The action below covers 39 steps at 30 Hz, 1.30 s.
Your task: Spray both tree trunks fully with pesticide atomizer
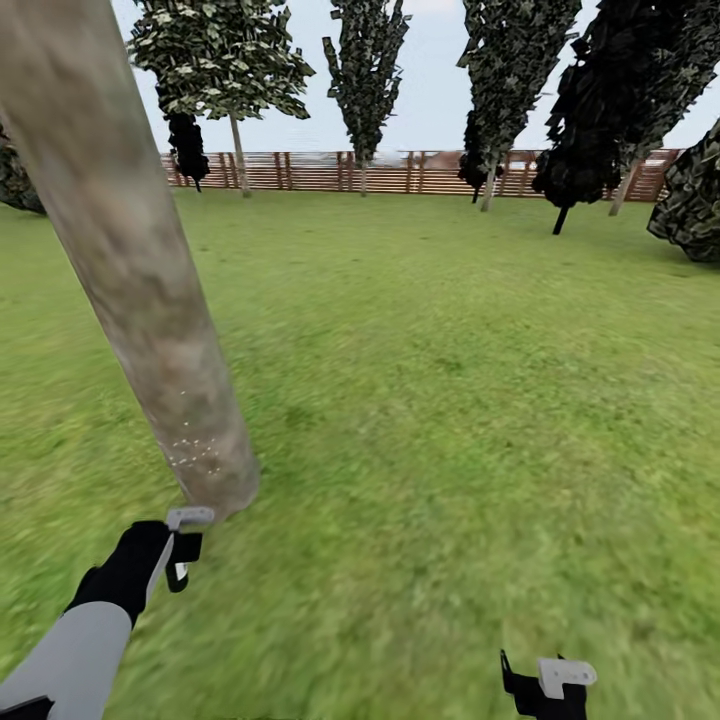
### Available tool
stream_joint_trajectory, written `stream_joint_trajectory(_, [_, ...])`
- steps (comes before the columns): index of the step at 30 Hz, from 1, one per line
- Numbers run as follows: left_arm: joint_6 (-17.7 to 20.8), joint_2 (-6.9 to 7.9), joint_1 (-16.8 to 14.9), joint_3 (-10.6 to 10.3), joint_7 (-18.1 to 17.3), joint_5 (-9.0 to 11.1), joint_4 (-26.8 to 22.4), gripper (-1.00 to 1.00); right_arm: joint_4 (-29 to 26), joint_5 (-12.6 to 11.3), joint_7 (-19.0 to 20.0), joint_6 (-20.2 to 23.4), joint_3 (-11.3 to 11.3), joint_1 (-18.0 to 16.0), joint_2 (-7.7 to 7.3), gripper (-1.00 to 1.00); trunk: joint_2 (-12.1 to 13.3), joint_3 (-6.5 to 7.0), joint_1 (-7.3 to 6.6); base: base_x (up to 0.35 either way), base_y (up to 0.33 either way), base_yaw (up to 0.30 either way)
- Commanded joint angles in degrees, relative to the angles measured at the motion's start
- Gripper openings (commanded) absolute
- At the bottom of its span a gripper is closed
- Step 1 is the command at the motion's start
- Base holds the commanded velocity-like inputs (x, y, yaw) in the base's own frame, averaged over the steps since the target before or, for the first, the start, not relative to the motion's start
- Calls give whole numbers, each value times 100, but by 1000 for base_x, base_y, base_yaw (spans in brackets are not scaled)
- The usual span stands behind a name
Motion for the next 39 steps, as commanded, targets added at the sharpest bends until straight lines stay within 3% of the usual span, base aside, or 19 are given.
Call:
stream_joint_trajectory(1, [0, -14, 0, 5, 7, -7, -6, -100, 0, 0, -1, -3, 0, 0, -1, 100, 0, 0, 0, 72, -272, 276])
stream_joint_trajectory(8, [-40, -25, 0, -23, 11, -30, -53, -100, 5, 7, -2, -4, 2, 0, 0, 100, 0, 0, 0, 127, -272, 277])
stream_joint_trajectory(12, [-549, -43, 0, -18, 11, -12, 29, -100, 9, 8, -2, -2, 2, 0, 0, 100, 0, 0, 0, 181, -242, 277])
stream_joint_trajectory(14, [-612, -75, 0, -23, 11, -16, 37, -100, 9, 8, -2, -4, 1, 0, 0, 100, 0, 0, 0, 198, -229, 277])
stream_joint_trajectory(21, [-634, -121, 0, -34, 20, -14, 61, -100, 9, 8, -2, -2, 1, 0, -8, 100, 0, 0, 0, 140, -241, 65])
stream_joint_trajectory(30, [-625, -114, 0, -16, 46, -40, 64, -100, 0, 8, -2, -1, 2, -1, -4, 100, 0, 0, 0, -84, -271, 8])
stream_joint_trajectory(39, [-595, -112, 0, -8, 46, -44, 64, -100, 0, 6, -2, -1, 5, 0, 0, 100, 0, 0, 0, 121, -248, 245])
